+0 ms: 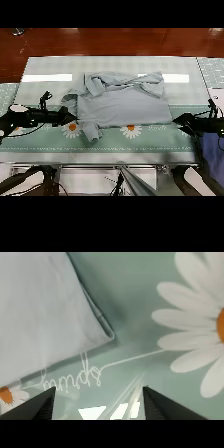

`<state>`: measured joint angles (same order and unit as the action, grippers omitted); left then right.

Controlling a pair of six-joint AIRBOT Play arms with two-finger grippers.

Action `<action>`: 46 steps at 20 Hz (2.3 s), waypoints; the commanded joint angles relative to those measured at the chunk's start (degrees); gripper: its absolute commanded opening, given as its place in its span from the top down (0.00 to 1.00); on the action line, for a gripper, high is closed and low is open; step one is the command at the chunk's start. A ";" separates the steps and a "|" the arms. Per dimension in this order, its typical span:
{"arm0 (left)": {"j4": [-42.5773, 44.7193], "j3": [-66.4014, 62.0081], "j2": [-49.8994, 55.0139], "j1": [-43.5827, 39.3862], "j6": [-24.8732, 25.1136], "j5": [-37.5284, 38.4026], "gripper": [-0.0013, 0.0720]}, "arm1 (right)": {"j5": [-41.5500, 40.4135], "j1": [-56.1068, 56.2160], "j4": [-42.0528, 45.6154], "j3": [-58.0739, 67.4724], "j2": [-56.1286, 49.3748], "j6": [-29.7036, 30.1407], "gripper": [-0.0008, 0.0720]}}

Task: Fold the shirts.

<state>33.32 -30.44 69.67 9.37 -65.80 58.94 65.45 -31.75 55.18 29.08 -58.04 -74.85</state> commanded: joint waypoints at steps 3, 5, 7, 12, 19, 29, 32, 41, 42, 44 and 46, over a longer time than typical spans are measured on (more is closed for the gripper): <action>-0.37 -0.44 -0.02 0.20 0.17 1.16 0.95 | -5.14 6.03 -4.74 0.22 -5.60 -0.31 0.14; -0.37 -0.44 -0.04 0.13 0.02 1.84 0.95 | -7.58 7.41 -5.99 2.62 -8.63 -0.31 0.14; -0.37 -0.44 -0.02 0.13 0.04 1.99 0.95 | -8.81 8.98 -6.80 5.09 -11.76 -1.27 0.14; -0.37 -0.44 -0.02 0.13 0.20 1.73 0.95 | -8.70 15.98 -10.45 10.38 -19.32 -2.03 0.45; -7.87 -15.52 -3.28 5.29 0.37 7.52 0.95 | 3.41 17.92 -9.29 37.97 -18.84 -3.98 0.95; -14.71 -66.97 -10.03 13.64 -7.26 10.86 0.95 | 12.26 9.14 2.67 89.24 -2.71 -11.82 0.95; -14.62 -73.90 -14.86 20.59 -9.94 14.73 0.95 | 15.74 7.76 5.60 89.22 7.43 -11.50 0.95; 37.70 -78.20 -39.54 12.70 -22.05 17.05 0.95 | 30.53 16.85 27.89 86.66 26.27 -17.94 0.95; 42.93 -78.16 -41.00 7.82 -24.00 18.64 0.95 | 34.58 17.66 30.42 85.96 26.29 -17.97 0.95; 51.60 -77.37 -42.38 -0.76 -25.35 24.11 0.95 | 38.10 17.81 33.44 83.08 26.32 -18.05 0.95; 60.78 -73.75 -42.05 -4.83 -24.74 30.91 0.95 | 37.90 17.81 30.86 78.05 26.32 -19.34 0.95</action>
<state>75.75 -106.67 29.41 12.38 -88.51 81.62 99.20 -14.83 83.85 111.85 -32.62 -92.64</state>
